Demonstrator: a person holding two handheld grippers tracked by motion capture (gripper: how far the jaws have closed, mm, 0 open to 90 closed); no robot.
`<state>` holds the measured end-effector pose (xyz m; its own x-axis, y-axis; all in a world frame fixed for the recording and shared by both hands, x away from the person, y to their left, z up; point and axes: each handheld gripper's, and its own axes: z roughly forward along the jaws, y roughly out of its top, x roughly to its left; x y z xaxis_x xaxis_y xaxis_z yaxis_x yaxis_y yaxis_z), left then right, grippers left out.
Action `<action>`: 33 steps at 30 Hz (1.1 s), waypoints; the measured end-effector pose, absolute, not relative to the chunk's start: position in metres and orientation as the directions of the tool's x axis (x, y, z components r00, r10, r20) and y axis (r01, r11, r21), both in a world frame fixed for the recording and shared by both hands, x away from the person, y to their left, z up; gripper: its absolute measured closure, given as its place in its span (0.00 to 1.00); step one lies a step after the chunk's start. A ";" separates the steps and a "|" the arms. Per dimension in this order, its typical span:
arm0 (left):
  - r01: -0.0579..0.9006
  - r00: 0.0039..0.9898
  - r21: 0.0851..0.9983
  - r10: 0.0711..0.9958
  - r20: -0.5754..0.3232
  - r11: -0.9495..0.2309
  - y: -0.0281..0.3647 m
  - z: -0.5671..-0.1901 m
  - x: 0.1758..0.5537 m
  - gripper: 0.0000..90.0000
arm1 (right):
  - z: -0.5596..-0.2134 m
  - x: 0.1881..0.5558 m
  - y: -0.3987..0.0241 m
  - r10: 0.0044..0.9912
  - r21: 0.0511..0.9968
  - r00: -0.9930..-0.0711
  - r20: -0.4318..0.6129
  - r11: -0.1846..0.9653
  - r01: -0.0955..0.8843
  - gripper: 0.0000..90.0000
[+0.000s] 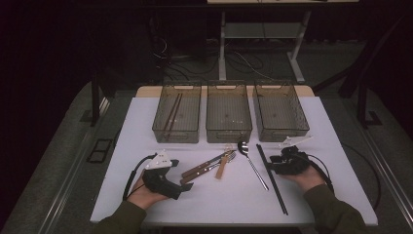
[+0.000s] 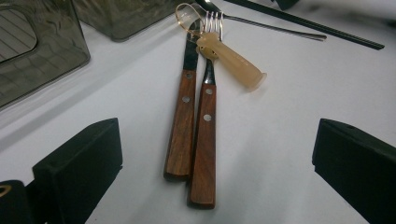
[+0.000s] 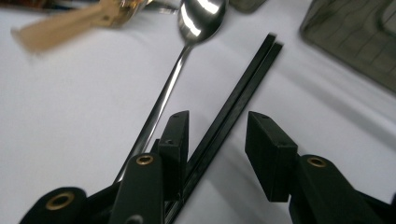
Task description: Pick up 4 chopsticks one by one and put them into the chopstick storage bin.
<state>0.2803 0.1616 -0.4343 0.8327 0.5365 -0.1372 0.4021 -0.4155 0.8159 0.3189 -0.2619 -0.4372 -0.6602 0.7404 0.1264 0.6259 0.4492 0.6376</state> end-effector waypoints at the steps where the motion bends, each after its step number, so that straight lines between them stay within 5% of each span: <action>1: 0.402 0.833 0.816 0.537 -0.137 -0.416 0.162 -0.434 0.280 0.00 | -0.437 0.315 -0.261 0.742 0.634 -0.662 0.110 0.460 0.621 0.66; 33: 0.406 0.832 0.811 0.537 -0.138 -0.420 0.162 -0.435 0.280 0.00 | -0.439 0.293 -0.254 0.678 0.580 -0.735 -0.018 0.606 0.544 0.81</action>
<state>0.2804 0.1615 -0.4349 0.8320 0.5373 -0.1380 0.4060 -0.4203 0.8115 0.2928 -0.2540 -0.4388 -0.7352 0.6777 -0.0181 0.5443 0.6060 0.5801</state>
